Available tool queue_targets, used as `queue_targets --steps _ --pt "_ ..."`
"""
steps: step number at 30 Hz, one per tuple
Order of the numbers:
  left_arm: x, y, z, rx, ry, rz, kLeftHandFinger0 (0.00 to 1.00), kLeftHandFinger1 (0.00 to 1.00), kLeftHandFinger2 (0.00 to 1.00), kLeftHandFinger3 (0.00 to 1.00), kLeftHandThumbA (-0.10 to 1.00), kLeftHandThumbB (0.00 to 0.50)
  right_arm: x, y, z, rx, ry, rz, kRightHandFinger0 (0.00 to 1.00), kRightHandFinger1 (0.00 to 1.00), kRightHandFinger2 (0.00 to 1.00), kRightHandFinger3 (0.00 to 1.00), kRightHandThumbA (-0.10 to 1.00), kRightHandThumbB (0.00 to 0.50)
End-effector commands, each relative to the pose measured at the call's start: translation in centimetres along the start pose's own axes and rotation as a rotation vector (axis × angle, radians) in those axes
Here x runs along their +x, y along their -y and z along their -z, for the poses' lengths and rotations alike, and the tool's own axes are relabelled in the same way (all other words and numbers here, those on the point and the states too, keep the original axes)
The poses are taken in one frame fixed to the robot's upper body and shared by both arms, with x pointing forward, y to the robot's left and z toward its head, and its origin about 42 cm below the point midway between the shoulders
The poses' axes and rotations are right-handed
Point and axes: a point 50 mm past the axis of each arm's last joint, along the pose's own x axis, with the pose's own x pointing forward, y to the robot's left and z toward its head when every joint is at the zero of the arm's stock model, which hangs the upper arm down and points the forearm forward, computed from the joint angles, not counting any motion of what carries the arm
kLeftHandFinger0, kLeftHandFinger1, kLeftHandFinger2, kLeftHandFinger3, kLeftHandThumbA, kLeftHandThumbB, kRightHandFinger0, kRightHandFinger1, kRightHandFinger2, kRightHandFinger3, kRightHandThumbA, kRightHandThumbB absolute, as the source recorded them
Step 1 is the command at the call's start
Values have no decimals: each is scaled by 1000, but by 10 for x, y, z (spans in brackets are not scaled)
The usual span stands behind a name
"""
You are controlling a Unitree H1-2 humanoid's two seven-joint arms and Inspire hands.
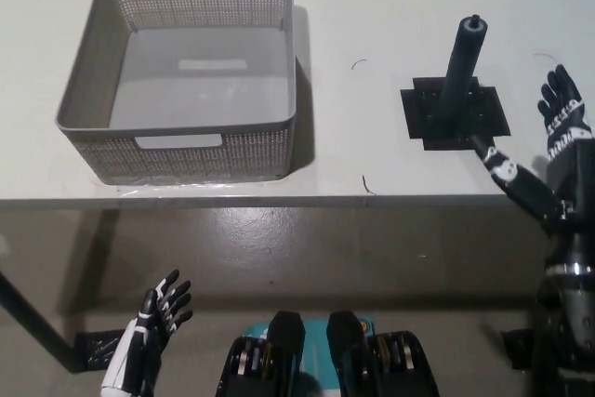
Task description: Use the right hand to pick up a electric screw driver and put it into a container on the left side
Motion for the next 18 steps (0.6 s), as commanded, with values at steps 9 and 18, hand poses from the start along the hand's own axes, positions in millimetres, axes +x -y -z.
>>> queue_targets --steps 9,18 --pt "0 2 -9 2 56 28 1000 1000 1000 1000 1000 29 65 -1 21 46 -112 53 1000 1000 1000 1000 1000 278" --pt "1 2 -9 7 51 38 1000 1000 1000 1000 1000 36 82 1 47 80 -222 62 1000 1000 1000 1000 1000 375"
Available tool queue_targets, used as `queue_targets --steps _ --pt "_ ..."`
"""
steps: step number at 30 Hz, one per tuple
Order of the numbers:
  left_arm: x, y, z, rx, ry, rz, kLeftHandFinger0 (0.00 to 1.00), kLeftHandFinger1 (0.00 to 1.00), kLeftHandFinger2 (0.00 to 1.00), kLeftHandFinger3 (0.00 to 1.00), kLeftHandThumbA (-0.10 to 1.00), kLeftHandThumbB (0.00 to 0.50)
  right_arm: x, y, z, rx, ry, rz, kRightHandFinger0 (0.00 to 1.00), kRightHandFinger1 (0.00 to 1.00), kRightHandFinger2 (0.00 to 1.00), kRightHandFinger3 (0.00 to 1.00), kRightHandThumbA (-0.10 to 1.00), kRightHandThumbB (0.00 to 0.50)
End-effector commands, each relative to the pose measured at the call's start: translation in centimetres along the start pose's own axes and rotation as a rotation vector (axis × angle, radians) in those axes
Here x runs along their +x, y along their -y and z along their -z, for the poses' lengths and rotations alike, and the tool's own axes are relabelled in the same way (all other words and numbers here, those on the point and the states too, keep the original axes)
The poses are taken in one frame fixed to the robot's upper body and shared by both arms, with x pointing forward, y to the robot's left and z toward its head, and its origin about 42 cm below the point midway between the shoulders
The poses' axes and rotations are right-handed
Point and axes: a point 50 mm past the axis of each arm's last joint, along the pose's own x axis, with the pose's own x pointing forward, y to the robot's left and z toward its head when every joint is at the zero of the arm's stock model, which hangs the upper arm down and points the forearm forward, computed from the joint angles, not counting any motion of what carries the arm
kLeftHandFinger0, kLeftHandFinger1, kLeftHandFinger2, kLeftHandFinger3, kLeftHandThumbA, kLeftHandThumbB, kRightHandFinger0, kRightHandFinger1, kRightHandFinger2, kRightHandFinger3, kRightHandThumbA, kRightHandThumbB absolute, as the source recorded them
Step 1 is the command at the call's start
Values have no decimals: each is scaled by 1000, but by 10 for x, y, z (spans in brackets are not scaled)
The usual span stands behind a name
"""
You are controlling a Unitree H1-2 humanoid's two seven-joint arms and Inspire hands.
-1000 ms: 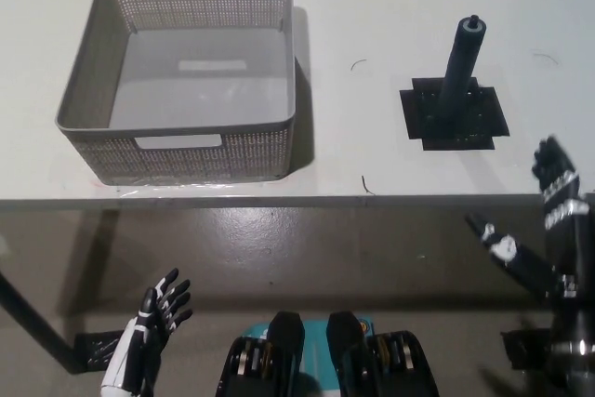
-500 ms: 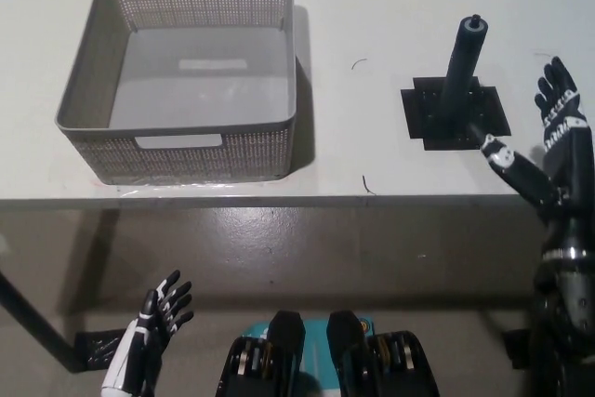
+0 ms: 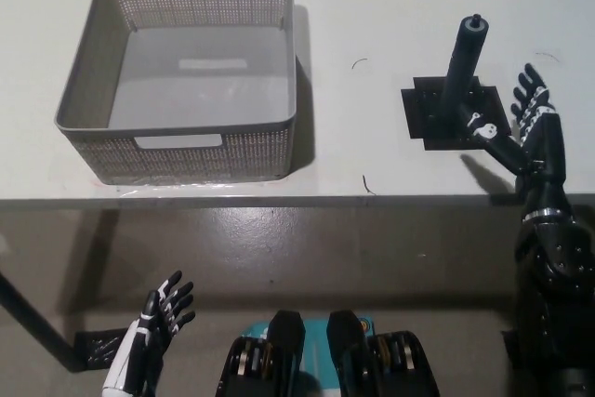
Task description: Use the right hand to pick up a electric screw driver and put it into a container on the left side
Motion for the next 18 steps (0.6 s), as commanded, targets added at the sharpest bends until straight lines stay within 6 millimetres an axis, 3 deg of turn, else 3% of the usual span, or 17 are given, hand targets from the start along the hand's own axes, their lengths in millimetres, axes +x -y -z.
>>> queue_targets --steps 1,2,12,18 --pt "1 1 -9 12 50 28 1000 1000 1000 1000 1000 36 25 1 -24 47 47 9 1000 1000 1000 1000 1000 380" --pt "1 1 -8 12 47 30 1000 1000 1000 1000 1000 35 26 1 -20 49 23 11 1000 1000 1000 1000 1000 412" --pt "0 2 -8 -3 46 29 1000 1000 1000 1000 1000 44 42 1 -7 56 -37 8 1000 1000 1000 1000 1000 445" --pt "1 1 -9 3 45 33 1000 1000 1000 1000 1000 51 51 -7 -9 40 -23 -10 1000 1000 1000 1000 1000 369"
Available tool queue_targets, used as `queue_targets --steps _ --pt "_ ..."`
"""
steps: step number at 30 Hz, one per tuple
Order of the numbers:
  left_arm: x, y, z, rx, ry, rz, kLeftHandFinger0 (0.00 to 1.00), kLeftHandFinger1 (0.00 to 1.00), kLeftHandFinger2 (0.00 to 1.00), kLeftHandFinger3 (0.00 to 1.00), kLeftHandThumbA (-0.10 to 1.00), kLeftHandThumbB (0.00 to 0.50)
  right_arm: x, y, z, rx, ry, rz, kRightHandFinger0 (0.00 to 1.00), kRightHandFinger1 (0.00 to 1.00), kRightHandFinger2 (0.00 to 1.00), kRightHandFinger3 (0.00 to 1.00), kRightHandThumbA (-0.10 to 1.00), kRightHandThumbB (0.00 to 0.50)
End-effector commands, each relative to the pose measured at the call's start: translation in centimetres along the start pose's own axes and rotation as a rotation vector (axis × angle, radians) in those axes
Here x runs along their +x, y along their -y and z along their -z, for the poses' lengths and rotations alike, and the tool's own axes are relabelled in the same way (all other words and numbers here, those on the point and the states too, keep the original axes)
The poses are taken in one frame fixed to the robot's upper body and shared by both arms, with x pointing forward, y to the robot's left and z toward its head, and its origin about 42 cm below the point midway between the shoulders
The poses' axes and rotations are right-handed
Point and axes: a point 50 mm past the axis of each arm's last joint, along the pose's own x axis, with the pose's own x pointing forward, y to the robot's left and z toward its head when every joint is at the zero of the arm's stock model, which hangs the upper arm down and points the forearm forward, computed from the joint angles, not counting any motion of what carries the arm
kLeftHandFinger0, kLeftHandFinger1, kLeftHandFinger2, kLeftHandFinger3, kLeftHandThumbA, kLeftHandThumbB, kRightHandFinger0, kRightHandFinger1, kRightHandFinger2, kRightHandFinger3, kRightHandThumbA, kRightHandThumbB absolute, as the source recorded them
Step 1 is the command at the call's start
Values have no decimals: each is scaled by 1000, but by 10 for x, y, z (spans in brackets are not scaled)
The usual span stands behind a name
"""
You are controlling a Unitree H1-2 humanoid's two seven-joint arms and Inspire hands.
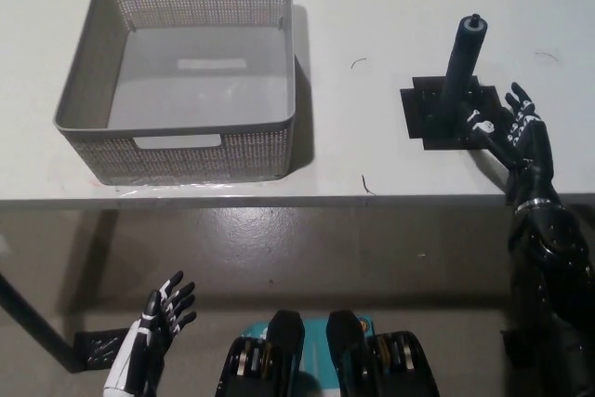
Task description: Use the right hand to pick up a electric screw driver and put it into a container on the left side
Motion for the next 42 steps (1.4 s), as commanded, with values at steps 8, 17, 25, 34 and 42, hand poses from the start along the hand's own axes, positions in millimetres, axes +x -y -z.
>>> queue_targets --steps 8,17,25,34,42 --pt "2 0 -10 21 50 38 1000 1000 1000 1000 1000 46 27 -21 -43 5 125 -41 1000 1000 1000 1000 1000 416" --pt "3 0 -11 35 49 42 1000 1000 1000 1000 1000 37 29 -37 -56 -14 149 -57 1000 1000 1000 1000 1000 395" --pt "6 -2 -14 31 51 44 1000 1000 1000 1000 1000 42 34 -43 -60 -17 149 -73 1000 1000 1000 1000 1000 408" --pt "7 0 -15 34 58 39 1000 1000 1000 1000 1000 54 41 -48 -64 -30 138 -80 1000 1000 1000 1000 1000 438" --pt "7 -2 -16 35 64 37 1000 1000 1000 1000 1000 49 49 -53 -65 -51 132 -85 1000 1000 1000 1000 1000 413"
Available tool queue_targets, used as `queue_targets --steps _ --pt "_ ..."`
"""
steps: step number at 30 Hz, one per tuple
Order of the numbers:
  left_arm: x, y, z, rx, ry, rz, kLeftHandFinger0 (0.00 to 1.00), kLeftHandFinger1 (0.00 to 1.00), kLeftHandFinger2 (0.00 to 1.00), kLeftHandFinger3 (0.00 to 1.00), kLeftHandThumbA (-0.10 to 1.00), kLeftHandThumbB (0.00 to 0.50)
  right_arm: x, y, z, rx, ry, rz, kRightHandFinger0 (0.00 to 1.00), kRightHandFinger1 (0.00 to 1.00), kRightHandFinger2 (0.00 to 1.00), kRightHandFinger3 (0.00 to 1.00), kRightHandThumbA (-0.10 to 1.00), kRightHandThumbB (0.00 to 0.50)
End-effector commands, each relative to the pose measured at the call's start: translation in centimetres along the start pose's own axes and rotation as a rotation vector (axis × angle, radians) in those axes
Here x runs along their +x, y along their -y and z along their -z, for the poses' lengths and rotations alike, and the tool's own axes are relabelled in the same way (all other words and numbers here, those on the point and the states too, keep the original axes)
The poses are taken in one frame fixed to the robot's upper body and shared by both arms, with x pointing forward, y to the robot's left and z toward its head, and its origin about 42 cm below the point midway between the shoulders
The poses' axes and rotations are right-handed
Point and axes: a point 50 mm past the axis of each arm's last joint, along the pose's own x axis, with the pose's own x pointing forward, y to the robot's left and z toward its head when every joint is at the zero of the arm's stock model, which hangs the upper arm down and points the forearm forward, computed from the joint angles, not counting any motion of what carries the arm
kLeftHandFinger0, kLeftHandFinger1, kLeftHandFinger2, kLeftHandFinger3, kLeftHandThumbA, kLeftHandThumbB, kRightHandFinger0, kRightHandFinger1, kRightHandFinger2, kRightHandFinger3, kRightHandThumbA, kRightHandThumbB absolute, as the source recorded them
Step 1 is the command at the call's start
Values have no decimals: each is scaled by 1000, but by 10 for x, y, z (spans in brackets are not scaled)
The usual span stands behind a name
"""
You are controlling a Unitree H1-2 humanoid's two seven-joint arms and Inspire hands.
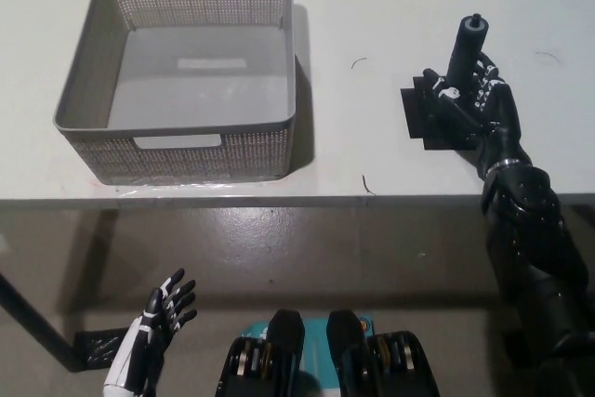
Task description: Use the right hand to pick up a electric screw driver and put it into a container on the left side
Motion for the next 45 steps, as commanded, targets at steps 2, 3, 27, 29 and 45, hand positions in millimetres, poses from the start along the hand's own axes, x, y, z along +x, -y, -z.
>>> queue_targets --steps 2,3,27,29,45 --pt "4 -1 -14 21 59 32 1000 1000 1000 1000 1000 48 22 -9 -46 -14 132 -5 1000 1000 1000 1000 1000 402" --pt "4 -1 -14 22 62 32 1000 1000 1000 1000 1000 47 25 -10 -48 -22 128 -5 1000 1000 1000 1000 1000 418" --pt "11 -1 -22 16 83 46 1000 1000 1000 1000 1000 61 54 -16 -84 -61 59 271 0 79 535 566 -100 131" --pt "11 -2 -22 18 79 44 1000 1000 1000 1000 1000 78 54 -16 -84 -55 63 278 0 132 583 581 -100 126" --pt "11 -5 -19 20 84 39 1000 1000 1000 1000 1000 58 60 -37 -122 -36 178 255 0 145 571 568 -100 146"
